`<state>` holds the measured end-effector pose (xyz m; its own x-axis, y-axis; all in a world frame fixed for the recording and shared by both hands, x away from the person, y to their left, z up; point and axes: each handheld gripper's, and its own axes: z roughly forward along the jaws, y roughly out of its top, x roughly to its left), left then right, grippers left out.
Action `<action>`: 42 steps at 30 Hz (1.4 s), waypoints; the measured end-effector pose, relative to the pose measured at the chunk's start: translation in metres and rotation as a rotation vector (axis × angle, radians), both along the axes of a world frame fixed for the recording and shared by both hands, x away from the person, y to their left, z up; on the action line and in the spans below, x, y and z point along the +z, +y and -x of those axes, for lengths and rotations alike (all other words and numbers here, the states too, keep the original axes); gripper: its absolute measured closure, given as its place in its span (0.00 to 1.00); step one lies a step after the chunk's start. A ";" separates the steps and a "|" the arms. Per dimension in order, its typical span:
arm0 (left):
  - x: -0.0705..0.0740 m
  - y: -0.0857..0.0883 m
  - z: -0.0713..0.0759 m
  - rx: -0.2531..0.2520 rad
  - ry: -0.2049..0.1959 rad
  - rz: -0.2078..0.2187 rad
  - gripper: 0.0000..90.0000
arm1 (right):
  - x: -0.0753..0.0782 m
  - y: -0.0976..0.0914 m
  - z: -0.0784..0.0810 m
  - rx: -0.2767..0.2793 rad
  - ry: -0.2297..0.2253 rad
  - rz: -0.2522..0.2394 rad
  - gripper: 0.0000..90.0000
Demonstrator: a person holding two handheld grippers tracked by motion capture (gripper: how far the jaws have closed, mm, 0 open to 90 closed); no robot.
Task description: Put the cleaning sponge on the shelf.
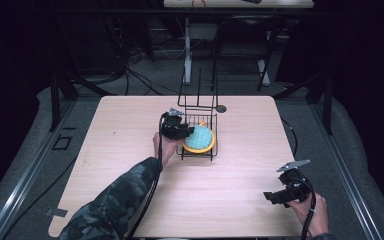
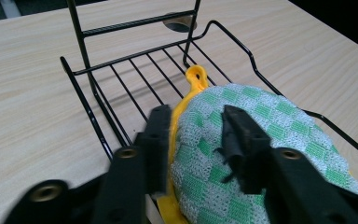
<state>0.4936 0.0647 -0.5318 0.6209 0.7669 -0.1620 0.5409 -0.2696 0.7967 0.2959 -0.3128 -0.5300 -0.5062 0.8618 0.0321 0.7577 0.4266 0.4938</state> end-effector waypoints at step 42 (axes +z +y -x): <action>0.045 0.070 0.065 -0.002 -0.107 -0.049 0.13 | 0.002 0.004 -0.003 0.011 -0.016 -0.011 0.09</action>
